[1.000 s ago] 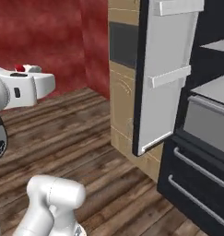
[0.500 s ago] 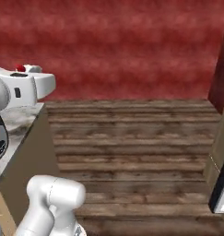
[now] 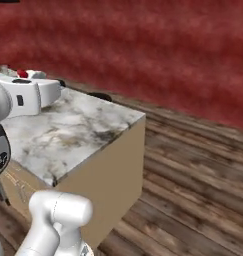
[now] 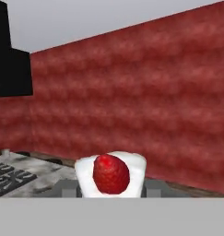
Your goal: Take the cake and donut from the fridge and place them on the empty tray on the dining counter.
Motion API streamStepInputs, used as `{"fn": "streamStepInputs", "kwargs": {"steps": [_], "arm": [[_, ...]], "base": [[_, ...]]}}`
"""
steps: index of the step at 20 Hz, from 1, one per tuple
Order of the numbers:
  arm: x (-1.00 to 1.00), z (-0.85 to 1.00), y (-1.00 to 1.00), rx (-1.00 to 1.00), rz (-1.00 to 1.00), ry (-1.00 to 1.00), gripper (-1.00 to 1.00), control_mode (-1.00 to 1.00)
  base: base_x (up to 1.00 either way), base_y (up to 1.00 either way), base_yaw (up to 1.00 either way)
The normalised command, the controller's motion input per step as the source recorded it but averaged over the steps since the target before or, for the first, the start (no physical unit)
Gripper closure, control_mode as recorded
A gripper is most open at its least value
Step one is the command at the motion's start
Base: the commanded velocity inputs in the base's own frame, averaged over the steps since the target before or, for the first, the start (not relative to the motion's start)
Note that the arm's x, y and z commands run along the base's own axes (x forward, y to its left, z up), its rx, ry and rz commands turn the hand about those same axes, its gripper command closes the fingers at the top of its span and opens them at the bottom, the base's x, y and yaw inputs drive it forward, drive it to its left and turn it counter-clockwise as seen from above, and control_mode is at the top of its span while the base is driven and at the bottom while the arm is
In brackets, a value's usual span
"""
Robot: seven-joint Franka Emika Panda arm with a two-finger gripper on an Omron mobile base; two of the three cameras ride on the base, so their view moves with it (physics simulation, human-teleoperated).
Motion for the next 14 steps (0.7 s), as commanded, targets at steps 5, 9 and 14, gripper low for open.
{"fn": "streamStepInputs", "kwargs": {"steps": [5,9,14], "arm": [[0.00,0.00,0.00,0.00,0.00,0.00,1.00,1.00],[0.00,0.00,0.00,0.00,0.00,0.00,1.00,1.00],[0.00,0.00,0.00,0.00,0.00,0.00,1.00,1.00]], "base": [[0.00,0.58,0.52],[0.00,0.81,0.62],[0.02,0.87,0.41]]}}
